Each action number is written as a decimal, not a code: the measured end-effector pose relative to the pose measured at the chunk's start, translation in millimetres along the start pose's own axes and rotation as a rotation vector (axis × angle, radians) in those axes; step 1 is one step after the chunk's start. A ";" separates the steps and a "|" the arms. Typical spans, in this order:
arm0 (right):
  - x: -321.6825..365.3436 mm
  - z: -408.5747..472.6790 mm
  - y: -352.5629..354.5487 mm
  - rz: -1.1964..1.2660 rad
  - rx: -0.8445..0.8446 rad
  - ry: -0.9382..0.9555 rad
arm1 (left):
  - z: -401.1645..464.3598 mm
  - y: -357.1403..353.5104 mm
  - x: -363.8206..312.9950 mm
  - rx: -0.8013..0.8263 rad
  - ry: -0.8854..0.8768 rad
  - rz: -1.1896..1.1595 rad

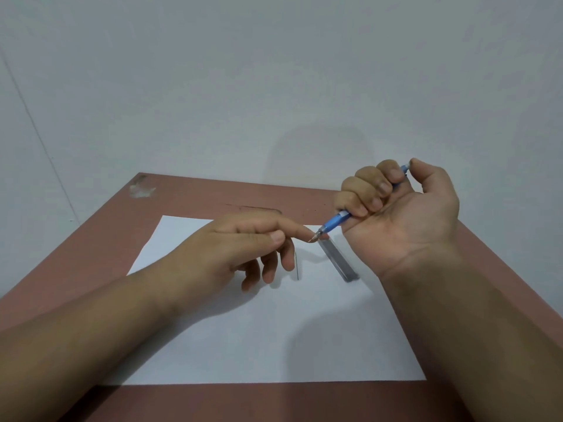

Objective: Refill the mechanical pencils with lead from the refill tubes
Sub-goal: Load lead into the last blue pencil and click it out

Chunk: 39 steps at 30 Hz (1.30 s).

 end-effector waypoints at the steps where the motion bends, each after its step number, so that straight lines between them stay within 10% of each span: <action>1: -0.5 -0.2 -0.2 0.001 -0.001 -0.001 | -0.2 0.0 -0.5 -0.001 0.003 0.001; 39: -7.7 -2.4 0.7 0.020 0.029 0.000 | 1.7 7.9 0.7 0.009 0.002 0.150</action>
Point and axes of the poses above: each hand's wrist, its own z-axis towards the middle knuckle, its own y-axis out of the back of the hand, x = y × z, the point moved 3 cm from there along z, towards the middle knuckle, and after that the axes turned 7 degrees about x, right-handed, at the moved point
